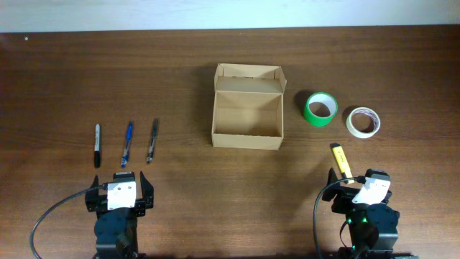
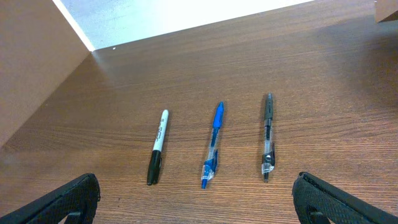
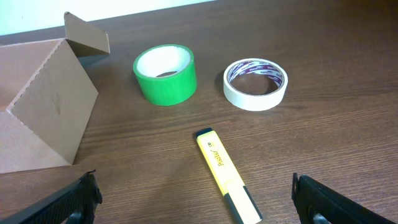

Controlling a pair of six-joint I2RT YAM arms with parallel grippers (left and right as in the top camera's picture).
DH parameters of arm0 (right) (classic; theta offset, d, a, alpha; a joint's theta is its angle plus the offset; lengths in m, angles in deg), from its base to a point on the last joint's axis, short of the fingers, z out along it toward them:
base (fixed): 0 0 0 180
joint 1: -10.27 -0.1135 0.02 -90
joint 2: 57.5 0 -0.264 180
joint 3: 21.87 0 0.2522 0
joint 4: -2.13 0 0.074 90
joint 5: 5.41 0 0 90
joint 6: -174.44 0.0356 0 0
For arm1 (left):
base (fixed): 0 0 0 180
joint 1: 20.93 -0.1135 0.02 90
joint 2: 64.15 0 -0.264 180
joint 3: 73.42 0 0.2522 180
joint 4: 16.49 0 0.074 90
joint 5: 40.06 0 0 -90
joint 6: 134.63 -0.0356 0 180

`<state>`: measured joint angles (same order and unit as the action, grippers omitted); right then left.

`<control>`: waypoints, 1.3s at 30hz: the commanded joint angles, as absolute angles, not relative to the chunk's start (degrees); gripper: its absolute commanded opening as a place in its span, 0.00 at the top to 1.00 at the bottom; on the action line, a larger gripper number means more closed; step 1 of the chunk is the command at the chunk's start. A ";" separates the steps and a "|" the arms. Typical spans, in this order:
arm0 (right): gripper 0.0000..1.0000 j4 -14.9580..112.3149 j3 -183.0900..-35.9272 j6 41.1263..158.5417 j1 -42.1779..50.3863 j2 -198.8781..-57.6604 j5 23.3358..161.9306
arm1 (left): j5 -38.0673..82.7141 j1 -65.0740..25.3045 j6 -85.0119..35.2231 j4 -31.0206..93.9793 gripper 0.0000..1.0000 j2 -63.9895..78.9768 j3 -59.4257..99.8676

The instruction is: Pack container

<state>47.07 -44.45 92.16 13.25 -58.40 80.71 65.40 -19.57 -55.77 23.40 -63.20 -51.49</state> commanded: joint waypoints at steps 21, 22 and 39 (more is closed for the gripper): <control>0.01 46.61 -43.99 92.18 13.73 -57.75 79.60 | 65.14 -19.94 -55.88 20.89 0.01 -63.81 -52.13; 0.01 46.55 -43.99 92.18 13.71 -57.75 79.62 | 65.16 -19.94 -55.88 20.91 0.01 -63.81 -52.13; 0.01 49.10 -68.30 89.17 13.67 -78.01 86.92 | 65.21 -19.94 -55.88 22.86 0.01 -63.81 -52.13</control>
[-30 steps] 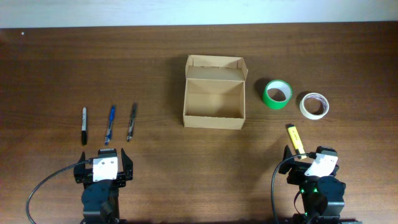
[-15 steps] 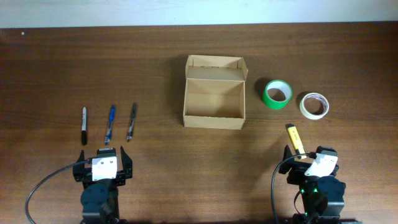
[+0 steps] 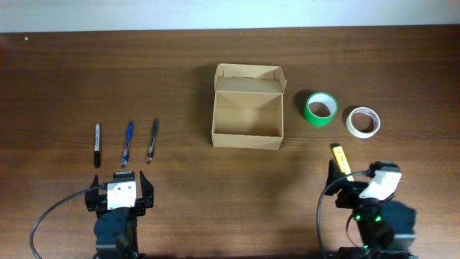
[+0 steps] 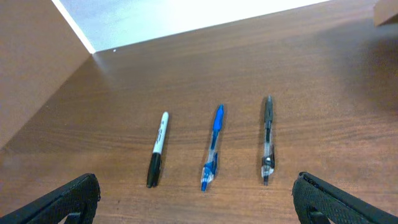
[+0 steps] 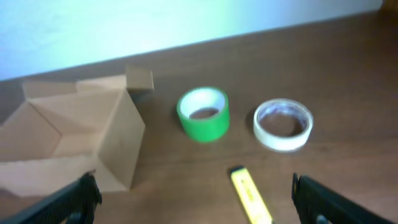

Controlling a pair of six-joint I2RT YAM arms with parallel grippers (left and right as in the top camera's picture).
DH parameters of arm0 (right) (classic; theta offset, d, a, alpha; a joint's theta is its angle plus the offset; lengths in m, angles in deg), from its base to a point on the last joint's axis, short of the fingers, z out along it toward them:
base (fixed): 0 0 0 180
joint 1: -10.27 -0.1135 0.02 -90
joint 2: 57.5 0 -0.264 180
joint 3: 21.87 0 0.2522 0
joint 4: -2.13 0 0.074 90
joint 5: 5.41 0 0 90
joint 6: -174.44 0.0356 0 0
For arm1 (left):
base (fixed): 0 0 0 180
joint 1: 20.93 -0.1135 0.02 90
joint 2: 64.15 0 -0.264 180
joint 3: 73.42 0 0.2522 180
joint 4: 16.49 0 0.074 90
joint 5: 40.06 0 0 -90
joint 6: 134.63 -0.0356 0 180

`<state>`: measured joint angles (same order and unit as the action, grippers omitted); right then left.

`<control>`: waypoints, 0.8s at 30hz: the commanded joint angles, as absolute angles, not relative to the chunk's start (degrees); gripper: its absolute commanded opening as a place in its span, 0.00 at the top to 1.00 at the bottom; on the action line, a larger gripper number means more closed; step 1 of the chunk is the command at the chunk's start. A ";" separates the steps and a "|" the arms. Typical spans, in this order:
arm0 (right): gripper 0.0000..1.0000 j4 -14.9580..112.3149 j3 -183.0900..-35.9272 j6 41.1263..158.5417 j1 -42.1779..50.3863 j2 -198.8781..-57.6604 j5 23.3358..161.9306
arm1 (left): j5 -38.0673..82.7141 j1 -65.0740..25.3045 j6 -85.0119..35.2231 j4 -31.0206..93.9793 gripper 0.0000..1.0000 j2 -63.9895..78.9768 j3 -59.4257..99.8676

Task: Pack container
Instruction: 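Move the right gripper to the green tape roll and grasp it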

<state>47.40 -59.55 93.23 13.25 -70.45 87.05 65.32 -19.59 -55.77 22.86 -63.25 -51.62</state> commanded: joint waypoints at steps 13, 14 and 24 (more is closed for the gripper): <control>0.01 80.88 -123.95 85.30 13.67 -126.42 96.14 | 63.17 -19.94 -56.10 20.12 0.01 -63.81 -52.13; 0.01 80.84 -125.19 85.32 13.67 -128.21 96.99 | 62.43 -19.94 -56.10 18.64 0.01 -63.81 -52.13; 0.02 80.40 -129.98 94.26 13.73 -145.96 92.47 | 58.65 -19.94 -51.31 15.34 0.01 -57.54 -47.89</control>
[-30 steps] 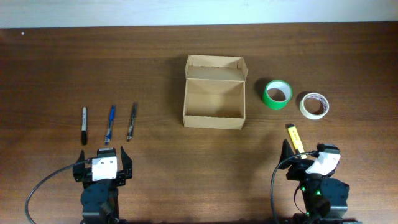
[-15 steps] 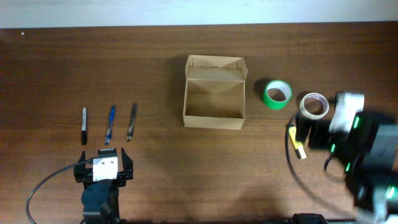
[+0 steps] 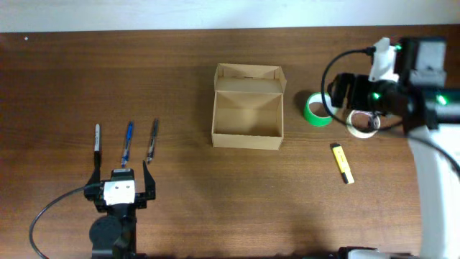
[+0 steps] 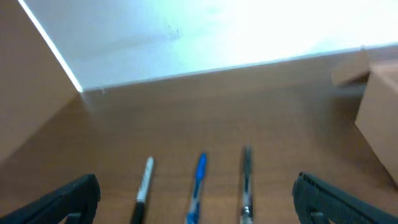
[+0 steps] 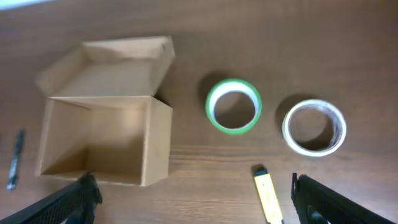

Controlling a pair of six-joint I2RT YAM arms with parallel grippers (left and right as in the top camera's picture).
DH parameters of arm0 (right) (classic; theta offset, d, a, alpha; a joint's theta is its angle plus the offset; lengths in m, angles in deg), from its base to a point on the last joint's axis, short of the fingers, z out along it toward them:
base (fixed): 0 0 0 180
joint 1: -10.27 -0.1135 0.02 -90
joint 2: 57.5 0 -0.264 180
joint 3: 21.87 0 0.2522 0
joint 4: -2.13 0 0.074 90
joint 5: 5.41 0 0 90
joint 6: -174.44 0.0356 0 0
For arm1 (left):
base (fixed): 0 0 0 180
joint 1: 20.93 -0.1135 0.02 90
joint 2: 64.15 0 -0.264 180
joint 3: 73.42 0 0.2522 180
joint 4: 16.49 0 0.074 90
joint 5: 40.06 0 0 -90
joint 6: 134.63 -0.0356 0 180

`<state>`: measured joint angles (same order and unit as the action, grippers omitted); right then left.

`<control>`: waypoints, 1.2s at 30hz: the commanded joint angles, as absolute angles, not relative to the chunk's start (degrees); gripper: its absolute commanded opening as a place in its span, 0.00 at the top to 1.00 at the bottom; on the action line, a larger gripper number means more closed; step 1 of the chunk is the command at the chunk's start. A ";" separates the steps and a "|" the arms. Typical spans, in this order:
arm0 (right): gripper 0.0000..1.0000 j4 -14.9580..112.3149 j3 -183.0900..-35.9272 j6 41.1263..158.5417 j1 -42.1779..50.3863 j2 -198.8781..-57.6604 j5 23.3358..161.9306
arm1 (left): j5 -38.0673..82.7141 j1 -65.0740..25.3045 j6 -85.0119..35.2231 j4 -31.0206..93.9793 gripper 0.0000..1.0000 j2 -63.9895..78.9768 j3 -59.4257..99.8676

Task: Pack container
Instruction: 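Move the right gripper to the green tape roll and grasp it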

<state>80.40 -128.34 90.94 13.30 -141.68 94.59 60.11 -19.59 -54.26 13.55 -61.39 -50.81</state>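
Note:
An open cardboard box (image 3: 248,108) stands mid-table, empty inside (image 5: 102,115). To its right lie a green tape roll (image 3: 318,109) (image 5: 234,104), a white tape roll (image 5: 313,126) and a yellow highlighter (image 3: 342,163) (image 5: 268,196). On the left lie a black marker (image 3: 97,138) (image 4: 143,186), a blue pen (image 3: 127,142) (image 4: 198,180) and a grey pen (image 3: 152,140) (image 4: 247,180). My left gripper (image 3: 121,175) (image 4: 198,202) stands open just short of the pens. My right gripper (image 3: 357,101) (image 5: 193,199) hangs open high over the tapes, holding nothing.
The right arm's white link (image 3: 435,180) runs down the table's right side. The box's rear flap (image 3: 248,74) stands up behind the box. A pale wall (image 4: 217,37) borders the table's far edge.
My right gripper has gone from the front right edge, near the highlighter, to high above the tape rolls, looking down. The left wrist view now takes in more wall and the box's corner.
Both grippers were open at the table's front edge, left behind the pens, right behind the highlighter. Then the right wrist view widened to take in the box and tapes. Now the right gripper is above the tapes. No object has moved.

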 commanded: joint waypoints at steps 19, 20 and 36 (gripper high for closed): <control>0.08 75.60 -130.48 95.46 18.91 -168.21 87.77 | 55.09 -19.94 -50.70 20.69 0.01 -10.61 -27.89; 0.08 75.27 -130.48 95.48 18.85 -168.89 87.84 | 55.09 -19.94 -50.70 20.71 0.01 -9.04 -27.89; 0.18 72.45 -130.44 96.99 17.78 -178.68 89.47 | 55.09 -19.94 -50.70 20.69 0.01 8.23 -27.89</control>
<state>72.43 -129.34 96.47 18.65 -176.78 88.95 55.87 -19.63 -51.20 20.65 6.56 -28.59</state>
